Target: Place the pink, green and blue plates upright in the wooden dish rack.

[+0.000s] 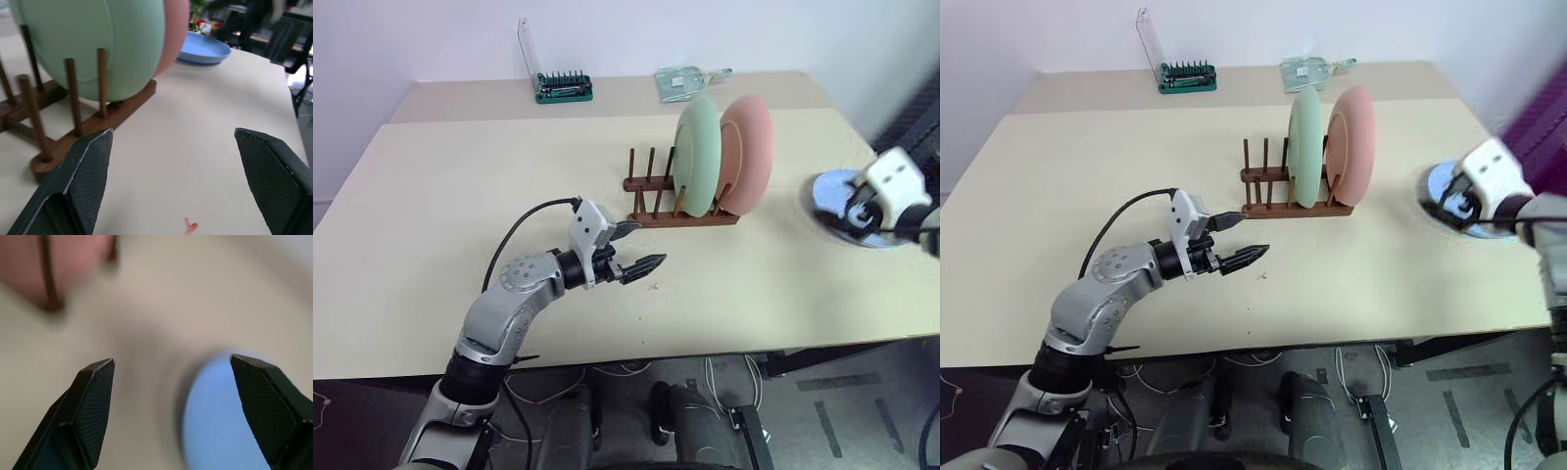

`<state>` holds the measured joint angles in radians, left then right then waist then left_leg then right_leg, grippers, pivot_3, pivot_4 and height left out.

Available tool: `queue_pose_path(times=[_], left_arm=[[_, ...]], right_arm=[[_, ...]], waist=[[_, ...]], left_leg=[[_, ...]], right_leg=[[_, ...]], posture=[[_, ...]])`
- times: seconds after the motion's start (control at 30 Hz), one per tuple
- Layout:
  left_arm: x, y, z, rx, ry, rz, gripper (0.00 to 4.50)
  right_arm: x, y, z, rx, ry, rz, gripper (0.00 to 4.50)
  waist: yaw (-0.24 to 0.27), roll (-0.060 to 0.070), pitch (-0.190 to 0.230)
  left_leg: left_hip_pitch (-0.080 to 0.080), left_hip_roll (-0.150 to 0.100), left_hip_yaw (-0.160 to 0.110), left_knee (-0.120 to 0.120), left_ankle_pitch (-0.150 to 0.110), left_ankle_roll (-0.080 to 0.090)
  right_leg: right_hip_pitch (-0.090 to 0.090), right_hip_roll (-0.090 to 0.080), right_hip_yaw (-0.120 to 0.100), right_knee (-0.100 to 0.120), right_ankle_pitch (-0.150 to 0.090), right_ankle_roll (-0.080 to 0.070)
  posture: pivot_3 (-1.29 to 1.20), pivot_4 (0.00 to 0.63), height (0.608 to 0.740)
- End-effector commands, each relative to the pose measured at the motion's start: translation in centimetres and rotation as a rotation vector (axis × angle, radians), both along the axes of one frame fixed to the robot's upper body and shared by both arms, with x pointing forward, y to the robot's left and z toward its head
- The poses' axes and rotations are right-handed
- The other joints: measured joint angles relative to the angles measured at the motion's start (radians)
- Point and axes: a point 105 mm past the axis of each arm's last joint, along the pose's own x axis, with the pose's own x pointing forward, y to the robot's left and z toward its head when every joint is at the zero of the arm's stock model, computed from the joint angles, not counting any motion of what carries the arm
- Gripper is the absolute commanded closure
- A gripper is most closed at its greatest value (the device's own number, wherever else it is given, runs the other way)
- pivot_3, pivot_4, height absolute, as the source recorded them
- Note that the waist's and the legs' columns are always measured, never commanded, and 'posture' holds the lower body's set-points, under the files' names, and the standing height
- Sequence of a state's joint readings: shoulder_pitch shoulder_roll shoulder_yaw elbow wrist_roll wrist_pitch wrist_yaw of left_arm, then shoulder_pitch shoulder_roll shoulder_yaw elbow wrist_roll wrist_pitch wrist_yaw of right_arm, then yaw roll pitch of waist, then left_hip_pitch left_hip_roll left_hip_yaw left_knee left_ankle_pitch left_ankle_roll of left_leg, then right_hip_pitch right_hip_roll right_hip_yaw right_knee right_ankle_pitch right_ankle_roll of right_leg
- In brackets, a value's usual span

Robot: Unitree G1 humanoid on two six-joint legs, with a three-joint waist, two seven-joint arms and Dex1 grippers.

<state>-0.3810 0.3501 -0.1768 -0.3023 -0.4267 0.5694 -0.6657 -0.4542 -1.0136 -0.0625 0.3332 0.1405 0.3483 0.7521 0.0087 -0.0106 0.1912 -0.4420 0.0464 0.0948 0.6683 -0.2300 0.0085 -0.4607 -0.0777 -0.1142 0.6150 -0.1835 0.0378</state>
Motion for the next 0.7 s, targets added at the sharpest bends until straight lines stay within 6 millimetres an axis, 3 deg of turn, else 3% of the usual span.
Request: queue_pose_path(times=[0.03, 0.2, 0.23, 0.3, 0.47, 0.5, 0.53, 0.6, 0.67, 0.7], left_arm=[[-0.1, -0.1, 1.1, -0.016, -0.055, -0.005, 0.39], [-0.3, 0.2, 1.0, -0.014, -0.054, 0.005, 0.39], [-0.3, 0.2, 1.0, -0.014, -0.054, 0.006, 0.39], [-0.3, 0.2, 1.0, -0.015, -0.055, 0.008, 0.39], [-0.3, 0.2, 1.1, -0.016, -0.059, 0.012, 0.39], [-0.2, 0.2, 1.1, -0.016, -0.059, 0.013, 0.39], [-0.2, 0.2, 1.1, -0.015, -0.06, 0.014, 0.39], [-0.3, 0.3, 1.0, -0.013, -0.059, 0.012, 0.39], [-0.3, 0.4, 1.0, -0.011, -0.058, 0.011, 0.39], [-0.3, 0.4, 1.0, -0.009, -0.057, 0.011, 0.39]], right_arm=[[1.0, -2.0, -0.8, -0.114, -0.017, -0.081, 0.67], [2.1, -3.6, -3.1, -0.138, 0.007, -0.173, 0.67], [2.2, -3.9, -3.3, -0.145, 0.009, -0.187, 0.91], [2.4, -4.1, -3.7, -0.148, 0.014, -0.197, 1.54], [2.8, -4.0, -3.8, -0.173, -0.004, -0.185, 4.07], [2.9, -4.0, -3.8, -0.178, -0.009, -0.182, 4.38], [3.0, -3.9, -3.6, -0.188, -0.018, -0.181, 4.38], [3.5, -3.6, -1.7, -0.244, -0.103, -0.162, 4.38], [4.4, -2.4, 1.8, -0.243, -0.267, -0.148, 4.38], [5.0, -1.2, 5.4, -0.234, -0.429, -0.144, 4.38]], waist=[[0.0, 0.0, 0.0], [0.002, 0.0, 0.0], [0.002, 0.0, 0.0], [0.004, 0.0, 0.0], [0.004, 0.0, 0.0], [0.003, 0.0, 0.0], [0.004, 0.0, 0.0], [0.003, 0.0, 0.0], [0.003, 0.001, 0.0], [0.001, 0.001, 0.0]], left_leg=[[0.0, 0.0, 0.0, 0.0, 0.0, 0.0], [0.0, 0.0, 0.001, 0.0, 0.0, 0.0], [0.0, 0.0, 0.003, 0.0, 0.0, 0.0], [0.0, 0.0, 0.005, 0.0, 0.0, 0.0], [0.0, 0.0, 0.005, 0.0, 0.0, 0.0], [0.001, 0.0, 0.005, 0.0, 0.0, 0.0], [0.001, 0.0, 0.005, 0.0, 0.0, 0.0], [0.001, 0.0, 0.005, 0.0, 0.0, 0.0], [0.001, 0.0, 0.006, 0.0, 0.0, 0.0], [0.001, 0.0, 0.006, 0.0, 0.0, 0.0]], right_leg=[[0.0, 0.0, 0.0, 0.0, 0.0, 0.0], [0.0, 0.0, 0.001, 0.0, 0.0, 0.0], [0.001, 0.0, 0.001, 0.0, 0.0, 0.0], [0.001, 0.0, 0.001, 0.0, 0.0, 0.0], [0.001, 0.0, 0.002, 0.0, 0.002, 0.003], [0.001, 0.0, 0.002, 0.0, 0.002, 0.003], [0.001, 0.0, 0.002, 0.0, 0.002, 0.004], [0.001, 0.0, 0.002, 0.0, 0.002, 0.004], [0.001, 0.0, 0.002, 0.0, 0.002, 0.004], [0.0, 0.0, 0.002, 0.001, 0.002, 0.004]], posture=[[0.0, 0.15, 0.73], [0.0, 0.15, 0.73], [0.0, 0.15, 0.73], [0.0, 0.15, 0.73], [0.0, 0.15, 0.73], [0.0, 0.15, 0.73], [0.0, 0.15, 0.73], [0.0, 0.15, 0.73], [0.0, 0.15, 0.73], [0.0, 0.15, 0.73]])
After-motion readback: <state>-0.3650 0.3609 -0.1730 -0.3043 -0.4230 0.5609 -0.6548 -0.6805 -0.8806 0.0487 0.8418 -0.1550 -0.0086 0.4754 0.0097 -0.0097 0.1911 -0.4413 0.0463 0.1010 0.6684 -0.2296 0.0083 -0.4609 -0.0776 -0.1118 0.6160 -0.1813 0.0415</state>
